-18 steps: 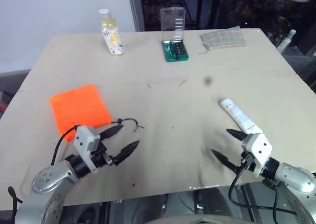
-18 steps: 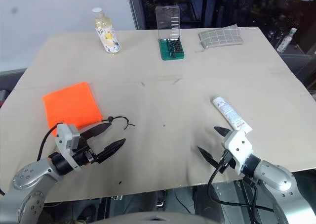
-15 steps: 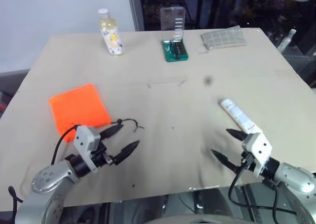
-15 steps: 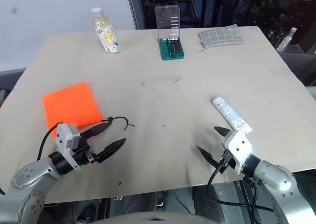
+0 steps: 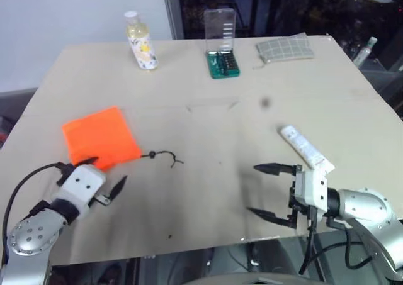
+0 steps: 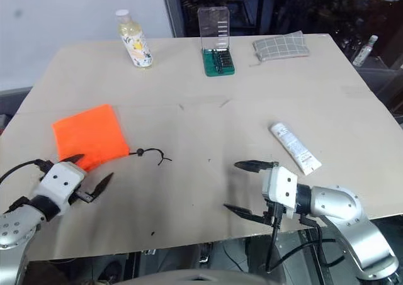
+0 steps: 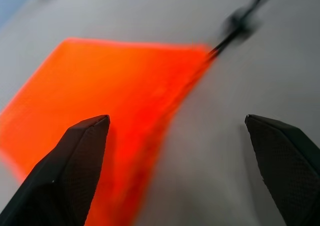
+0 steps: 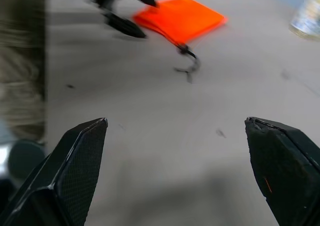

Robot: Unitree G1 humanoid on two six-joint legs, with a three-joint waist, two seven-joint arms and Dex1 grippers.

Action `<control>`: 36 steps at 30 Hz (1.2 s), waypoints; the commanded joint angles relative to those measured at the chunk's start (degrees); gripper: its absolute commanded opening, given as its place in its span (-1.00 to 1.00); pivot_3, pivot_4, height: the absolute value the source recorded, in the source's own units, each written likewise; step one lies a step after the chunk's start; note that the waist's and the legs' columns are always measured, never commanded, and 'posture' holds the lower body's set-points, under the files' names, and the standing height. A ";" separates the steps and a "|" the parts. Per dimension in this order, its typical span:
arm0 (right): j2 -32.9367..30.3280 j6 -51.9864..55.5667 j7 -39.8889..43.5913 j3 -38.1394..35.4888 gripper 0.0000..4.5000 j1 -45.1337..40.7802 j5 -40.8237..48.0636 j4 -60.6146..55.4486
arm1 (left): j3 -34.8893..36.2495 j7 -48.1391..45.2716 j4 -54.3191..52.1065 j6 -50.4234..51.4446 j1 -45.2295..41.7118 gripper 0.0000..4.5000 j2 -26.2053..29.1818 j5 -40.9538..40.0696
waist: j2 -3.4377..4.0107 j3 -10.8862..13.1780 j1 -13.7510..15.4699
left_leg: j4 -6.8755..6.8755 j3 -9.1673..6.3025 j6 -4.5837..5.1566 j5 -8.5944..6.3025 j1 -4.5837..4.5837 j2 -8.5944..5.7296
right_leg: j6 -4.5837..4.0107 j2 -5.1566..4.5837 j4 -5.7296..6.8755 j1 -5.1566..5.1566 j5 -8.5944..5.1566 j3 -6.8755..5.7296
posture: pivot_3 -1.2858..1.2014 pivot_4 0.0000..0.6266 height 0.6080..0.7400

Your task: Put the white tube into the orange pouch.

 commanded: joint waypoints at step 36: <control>3.87 3.86 -6.15 -2.06 1.00 -4.88 3.40 2.24 | -7.50 9.61 2.82 1.50 -11.34 -0.98 -1.64 13.73 | -0.02 -0.02 -0.01 | -0.01 0.01 -0.02 -0.01 0.01 -0.06 | -0.21 -0.17 0.05 -0.02 0.16 0.02 | 0.03 -0.52 1.00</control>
